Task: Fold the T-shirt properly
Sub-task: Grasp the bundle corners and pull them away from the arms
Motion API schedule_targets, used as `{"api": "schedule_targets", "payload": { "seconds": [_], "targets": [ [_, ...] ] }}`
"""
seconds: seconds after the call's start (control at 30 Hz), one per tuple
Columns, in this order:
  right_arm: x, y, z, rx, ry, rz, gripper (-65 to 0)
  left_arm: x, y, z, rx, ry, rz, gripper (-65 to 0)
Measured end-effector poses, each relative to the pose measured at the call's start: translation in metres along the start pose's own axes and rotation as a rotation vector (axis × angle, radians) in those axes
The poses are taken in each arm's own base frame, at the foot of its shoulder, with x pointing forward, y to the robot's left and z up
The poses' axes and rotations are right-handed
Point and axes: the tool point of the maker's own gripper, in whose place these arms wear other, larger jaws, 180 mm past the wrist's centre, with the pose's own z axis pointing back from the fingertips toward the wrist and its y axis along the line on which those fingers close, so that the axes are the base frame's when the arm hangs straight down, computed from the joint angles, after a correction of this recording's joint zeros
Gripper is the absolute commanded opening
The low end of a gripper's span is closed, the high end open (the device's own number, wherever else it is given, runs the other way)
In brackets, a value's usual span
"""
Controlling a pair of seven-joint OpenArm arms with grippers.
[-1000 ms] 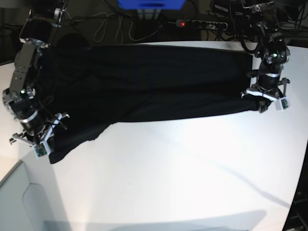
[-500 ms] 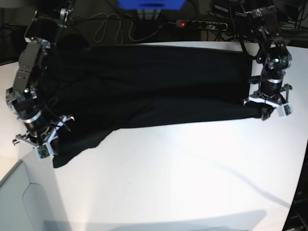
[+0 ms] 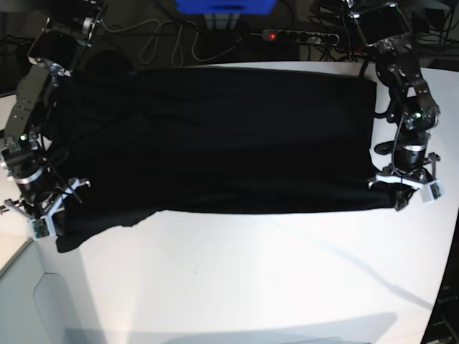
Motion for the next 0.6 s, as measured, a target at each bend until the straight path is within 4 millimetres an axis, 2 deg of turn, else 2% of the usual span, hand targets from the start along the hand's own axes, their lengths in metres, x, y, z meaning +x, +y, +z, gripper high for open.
{"api": "schedule_targets", "payload": {
  "seconds": [0.1, 0.23, 0.43, 0.6],
  "targets": [
    [0.010, 0.004, 0.000, 0.005, -0.032, -0.012, -64.9, -0.001, -0.003, -0.002, -0.007, 0.001, 0.002, -65.0],
    [0.017, 0.009, -0.011, 0.022, -0.054, -0.061, -64.9, -0.005, -0.001, -0.004, -0.002, 0.014, 0.006, -65.0],
    [-0.011, 0.012, -0.023, 0.045, 0.020, -0.089, -64.9, -0.007, 0.000, -0.004, -0.001, 0.017, 0.008, -65.0],
    [-0.018, 0.016, -0.022, 0.057, -0.002, -0.093, -64.9, -0.010, 0.002, -0.006, 0.003, 0.023, 0.012, -65.0]
  ]
}}
